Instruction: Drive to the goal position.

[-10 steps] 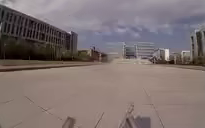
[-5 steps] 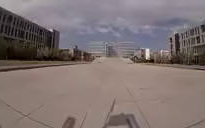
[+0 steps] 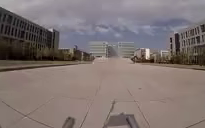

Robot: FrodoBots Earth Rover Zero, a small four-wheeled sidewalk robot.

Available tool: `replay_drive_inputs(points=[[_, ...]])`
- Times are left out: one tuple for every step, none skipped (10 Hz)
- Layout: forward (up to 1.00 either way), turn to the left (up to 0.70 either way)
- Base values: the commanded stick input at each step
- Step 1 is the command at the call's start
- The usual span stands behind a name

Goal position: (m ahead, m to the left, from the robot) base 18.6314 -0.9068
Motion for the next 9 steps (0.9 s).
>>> replay_drive_inputs(points=[[0.73,0.0],[0.99,0.0],[1.0,0.0],[1.0,0.0],[1.0,0.0],[1.0,0.0],[1.0,0.0],[1.0,0.0],[1.0,0.0]])
